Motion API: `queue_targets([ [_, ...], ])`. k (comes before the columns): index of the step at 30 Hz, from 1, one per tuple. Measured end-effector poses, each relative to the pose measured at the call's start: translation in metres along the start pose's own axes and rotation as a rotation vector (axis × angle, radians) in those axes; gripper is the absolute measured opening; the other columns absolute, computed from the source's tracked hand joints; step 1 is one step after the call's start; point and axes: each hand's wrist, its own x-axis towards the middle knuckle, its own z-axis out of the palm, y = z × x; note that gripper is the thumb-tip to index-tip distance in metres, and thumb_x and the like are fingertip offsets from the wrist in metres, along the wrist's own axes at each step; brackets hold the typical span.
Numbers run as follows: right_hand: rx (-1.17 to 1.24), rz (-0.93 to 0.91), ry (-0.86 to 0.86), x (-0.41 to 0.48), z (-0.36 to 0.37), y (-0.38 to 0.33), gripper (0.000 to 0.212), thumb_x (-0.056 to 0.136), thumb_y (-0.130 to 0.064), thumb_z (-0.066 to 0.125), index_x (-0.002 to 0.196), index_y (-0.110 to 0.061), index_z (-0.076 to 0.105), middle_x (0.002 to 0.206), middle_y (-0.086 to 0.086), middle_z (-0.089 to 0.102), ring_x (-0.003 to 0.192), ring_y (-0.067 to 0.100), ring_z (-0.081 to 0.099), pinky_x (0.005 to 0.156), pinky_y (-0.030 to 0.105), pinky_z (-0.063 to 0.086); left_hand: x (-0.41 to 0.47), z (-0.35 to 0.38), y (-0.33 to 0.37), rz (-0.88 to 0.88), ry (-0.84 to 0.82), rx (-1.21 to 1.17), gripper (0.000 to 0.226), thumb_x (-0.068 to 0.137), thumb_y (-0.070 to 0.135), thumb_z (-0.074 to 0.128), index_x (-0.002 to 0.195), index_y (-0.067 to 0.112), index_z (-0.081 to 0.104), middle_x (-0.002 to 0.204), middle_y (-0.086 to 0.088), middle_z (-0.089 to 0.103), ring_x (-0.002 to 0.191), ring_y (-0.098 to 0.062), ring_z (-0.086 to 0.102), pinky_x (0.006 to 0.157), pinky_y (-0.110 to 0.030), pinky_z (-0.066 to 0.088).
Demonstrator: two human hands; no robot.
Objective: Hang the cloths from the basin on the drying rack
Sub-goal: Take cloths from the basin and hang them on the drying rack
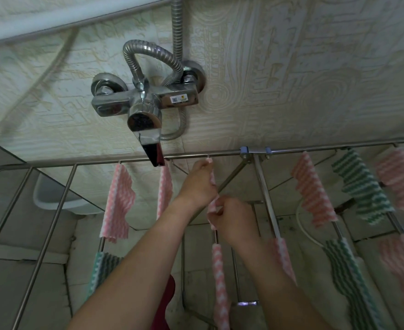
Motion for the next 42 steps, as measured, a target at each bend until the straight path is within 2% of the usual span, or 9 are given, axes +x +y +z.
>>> queue_targets([
  [4,-0.133,-0.061,0.019,0.0,0.012,-0.002,0.019,0.091,-0.016,0.051,0.084,-0.006,0.065,0.084,0.013,0.068,0.079,0.027,0.065,0.061,0.029,0.044,0.009,0.001,-0.002,-0.013,0.026,0.014,0.064,0.084,-0.001,0.051,0.145,0.002,0.03,0.151,-0.01,0.026,0.138,-0.02,0.029,0.096,-0.004,0.013],
  [10,-0.114,-0.034,-0.043,-0.002,0.013,-0.003,0.016,0.092,-0.014,0.051,0.091,-0.006,0.065,0.088,0.012,0.068,0.08,0.024,0.065,0.069,0.032,0.05,-0.003,0.0,0.002,-0.017,0.01,-0.006,0.071,0.084,0.002,0.054,0.148,0.008,0.025,0.151,-0.01,0.025,0.136,-0.025,0.032,0.112,-0.029,0.031],
  [15,-0.045,-0.023,-0.005,-0.017,0.0,-0.005,0.017,0.089,-0.017,0.061,0.103,-0.009,0.066,0.094,0.007,0.068,0.083,0.02,0.064,0.062,0.022,0.039,-0.047,0.004,-0.005,-0.064,0.005,-0.061,0.065,0.085,0.011,0.063,0.144,0.02,0.036,0.14,-0.006,0.035,0.106,-0.022,0.059,0.09,-0.023,0.047],
  [22,0.087,0.006,0.022,-0.039,-0.002,-0.01,0.022,0.091,-0.013,0.056,0.112,-0.018,0.062,0.082,-0.004,0.065,0.07,0.011,0.057,0.043,0.009,0.034,-0.075,0.016,-0.012,-0.008,0.001,-0.058,0.058,0.087,0.012,0.062,0.141,0.014,0.04,0.133,-0.008,0.043,0.101,-0.025,0.06,0.094,-0.029,0.048],
  [26,0.175,0.052,0.078,-0.06,-0.014,-0.008,0.037,0.093,-0.014,0.054,0.13,-0.016,0.054,0.106,0.003,0.066,0.085,0.011,0.057,0.056,0.006,0.036,-0.081,0.007,-0.007,0.067,0.065,-0.05,0.051,0.089,0.013,0.059,0.137,0.016,0.045,0.131,-0.01,0.045,0.102,-0.027,0.059,0.091,-0.035,0.049],
  [28,0.203,0.052,0.15,-0.071,-0.017,-0.005,0.041,0.092,-0.011,0.053,0.133,-0.015,0.053,0.11,0.008,0.066,0.094,0.017,0.062,0.07,0.017,0.043,-0.087,0.003,-0.002,0.094,0.089,-0.074,0.046,0.088,0.014,0.059,0.134,0.018,0.049,0.13,-0.008,0.049,0.102,-0.026,0.058,0.089,-0.041,0.051],
  [31,0.223,0.058,0.257,-0.096,-0.02,-0.004,0.039,0.09,-0.01,0.054,0.128,-0.019,0.057,0.087,-0.001,0.062,0.071,0.011,0.056,0.06,0.017,0.039,-0.104,-0.001,0.008,0.167,0.069,-0.13,0.037,0.088,0.014,0.061,0.125,0.02,0.059,0.119,0.0,0.058,0.098,-0.018,0.058,0.087,-0.033,0.05],
  [36,0.296,0.117,0.431,-0.145,-0.024,0.005,0.032,0.089,-0.014,0.059,0.119,-0.026,0.06,0.083,-0.003,0.063,0.07,0.016,0.063,0.062,0.024,0.044,-0.141,-0.008,0.029,0.357,-0.002,-0.256,0.019,0.086,0.009,0.064,0.103,0.016,0.071,0.088,0.006,0.066,0.072,0.004,0.056,0.067,-0.005,0.043],
  [42,0.487,0.214,0.656,-0.227,-0.032,0.026,0.016,0.091,-0.015,0.059,0.09,-0.028,0.068,0.071,-0.004,0.067,0.066,0.014,0.064,0.065,0.03,0.051,-0.187,0.011,0.064,0.525,-0.14,-0.337,0.013,0.084,0.01,0.066,0.09,0.018,0.073,0.077,0.014,0.066,0.072,0.006,0.06,0.07,-0.017,0.049],
])
